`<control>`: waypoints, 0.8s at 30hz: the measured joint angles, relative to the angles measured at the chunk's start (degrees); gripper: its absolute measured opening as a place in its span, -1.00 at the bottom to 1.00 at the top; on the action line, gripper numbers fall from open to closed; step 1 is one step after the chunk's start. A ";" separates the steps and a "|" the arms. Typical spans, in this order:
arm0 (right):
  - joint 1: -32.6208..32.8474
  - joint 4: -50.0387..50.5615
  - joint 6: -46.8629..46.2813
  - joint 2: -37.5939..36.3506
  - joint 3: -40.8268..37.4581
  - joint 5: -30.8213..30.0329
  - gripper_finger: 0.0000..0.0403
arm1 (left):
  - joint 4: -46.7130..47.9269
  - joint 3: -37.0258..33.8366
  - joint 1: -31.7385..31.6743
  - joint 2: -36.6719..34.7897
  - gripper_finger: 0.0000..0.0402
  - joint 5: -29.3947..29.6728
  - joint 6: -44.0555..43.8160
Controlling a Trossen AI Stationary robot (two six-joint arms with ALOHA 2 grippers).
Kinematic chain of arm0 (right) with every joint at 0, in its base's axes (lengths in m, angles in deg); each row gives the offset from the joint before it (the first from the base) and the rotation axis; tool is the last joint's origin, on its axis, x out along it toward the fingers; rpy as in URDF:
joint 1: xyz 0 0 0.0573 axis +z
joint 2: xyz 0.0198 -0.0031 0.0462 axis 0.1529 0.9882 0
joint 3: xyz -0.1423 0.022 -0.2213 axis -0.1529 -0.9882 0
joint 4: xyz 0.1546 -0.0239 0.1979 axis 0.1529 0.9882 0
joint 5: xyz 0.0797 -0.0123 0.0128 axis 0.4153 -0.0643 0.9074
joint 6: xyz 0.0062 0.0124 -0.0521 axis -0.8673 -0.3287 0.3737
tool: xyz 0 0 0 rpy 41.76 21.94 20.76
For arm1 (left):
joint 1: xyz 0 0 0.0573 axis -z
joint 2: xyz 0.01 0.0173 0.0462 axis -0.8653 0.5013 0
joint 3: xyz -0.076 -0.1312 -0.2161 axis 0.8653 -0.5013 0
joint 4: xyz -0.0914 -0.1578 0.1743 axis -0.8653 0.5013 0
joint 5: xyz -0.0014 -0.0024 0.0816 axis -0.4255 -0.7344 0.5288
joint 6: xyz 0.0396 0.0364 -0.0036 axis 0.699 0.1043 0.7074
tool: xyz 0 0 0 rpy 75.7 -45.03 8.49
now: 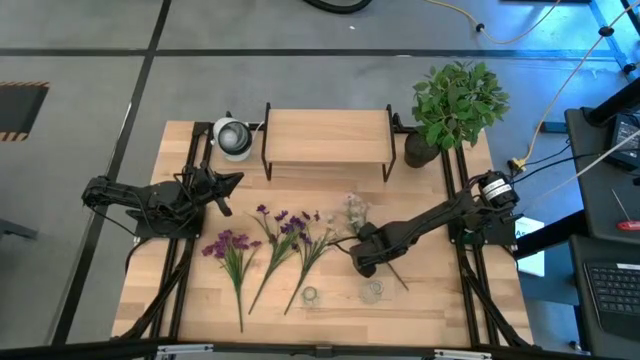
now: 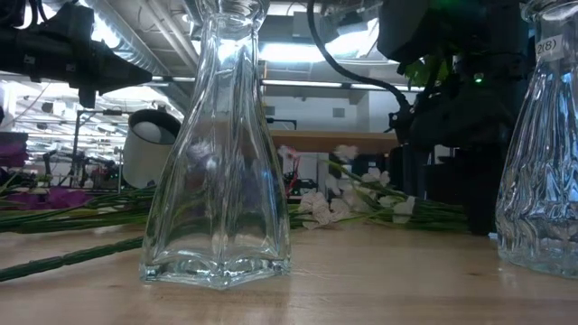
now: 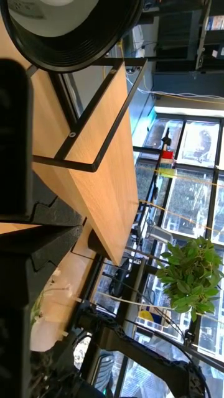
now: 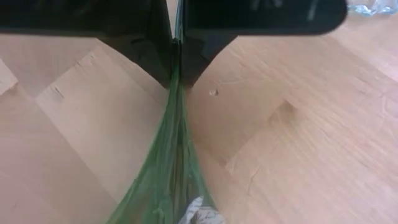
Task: Pick and place flowers into a vace then onto a shelf
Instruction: Put the right white flowers into the right transparent vase
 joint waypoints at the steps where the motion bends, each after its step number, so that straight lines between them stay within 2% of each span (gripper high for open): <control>1: 0.00 0.05 -0.17 -0.35 -0.03 -0.14 -0.94 | 0.02 0.00 0.02 0.00 -0.98 0.00 0.00; 9: -0.29 6.50 -3.19 -6.76 -0.21 -5.86 -0.97 | 0.02 0.00 0.02 0.00 -0.98 0.00 0.00; 15: -1.33 5.49 -3.31 -14.40 -0.15 -9.85 -0.97 | 0.00 0.00 0.00 -0.01 -0.98 0.00 0.00; 21: -1.49 -2.33 -0.93 -24.41 -0.15 -18.43 -0.97 | 0.00 0.00 0.01 0.00 -0.98 0.00 -0.02; 24: -0.73 -8.74 3.64 -29.52 -0.10 -23.77 -0.97 | 0.00 0.00 0.02 -0.01 -0.98 0.00 0.00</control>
